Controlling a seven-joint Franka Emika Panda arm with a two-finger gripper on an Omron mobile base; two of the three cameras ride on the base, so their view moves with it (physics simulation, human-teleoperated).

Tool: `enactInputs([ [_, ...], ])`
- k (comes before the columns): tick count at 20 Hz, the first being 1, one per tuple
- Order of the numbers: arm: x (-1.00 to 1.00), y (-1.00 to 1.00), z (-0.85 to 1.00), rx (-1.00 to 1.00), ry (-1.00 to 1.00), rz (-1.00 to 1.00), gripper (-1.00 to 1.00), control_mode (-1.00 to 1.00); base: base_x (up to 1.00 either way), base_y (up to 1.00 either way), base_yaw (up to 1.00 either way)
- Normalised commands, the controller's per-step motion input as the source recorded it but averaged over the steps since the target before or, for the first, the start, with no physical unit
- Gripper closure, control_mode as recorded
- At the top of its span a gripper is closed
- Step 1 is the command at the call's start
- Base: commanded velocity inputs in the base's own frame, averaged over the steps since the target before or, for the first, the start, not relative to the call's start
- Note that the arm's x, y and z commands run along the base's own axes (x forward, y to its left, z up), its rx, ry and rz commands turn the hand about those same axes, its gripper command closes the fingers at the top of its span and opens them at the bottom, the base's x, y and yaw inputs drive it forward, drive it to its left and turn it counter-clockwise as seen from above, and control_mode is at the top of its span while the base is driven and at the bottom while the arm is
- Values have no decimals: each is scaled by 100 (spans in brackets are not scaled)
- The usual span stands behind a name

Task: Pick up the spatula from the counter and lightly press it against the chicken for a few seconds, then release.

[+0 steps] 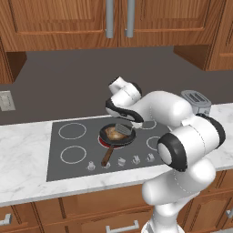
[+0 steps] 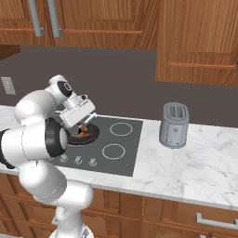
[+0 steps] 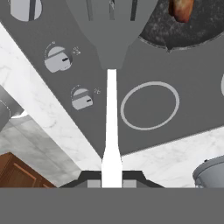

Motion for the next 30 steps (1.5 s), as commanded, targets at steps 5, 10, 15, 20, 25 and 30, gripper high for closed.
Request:
enactInputs([
  [5, 19, 8, 0, -5, 6, 3, 100, -100, 0, 0, 0],
  [10, 16, 2, 0, -3, 3, 4, 100, -100, 0, 0, 0],
  [15, 13, 0, -1, -3, 2, 4, 100, -100, 0, 0, 0],
  [20, 10, 0, -7, -3, 3, 4, 100, -100, 0, 0, 0],
  [25, 11, 1, -10, -3, 1, 5, 100, -100, 0, 0, 0],
  [30, 11, 5, -6, -2, 0, 5, 100, -100, 0, 0, 0],
])
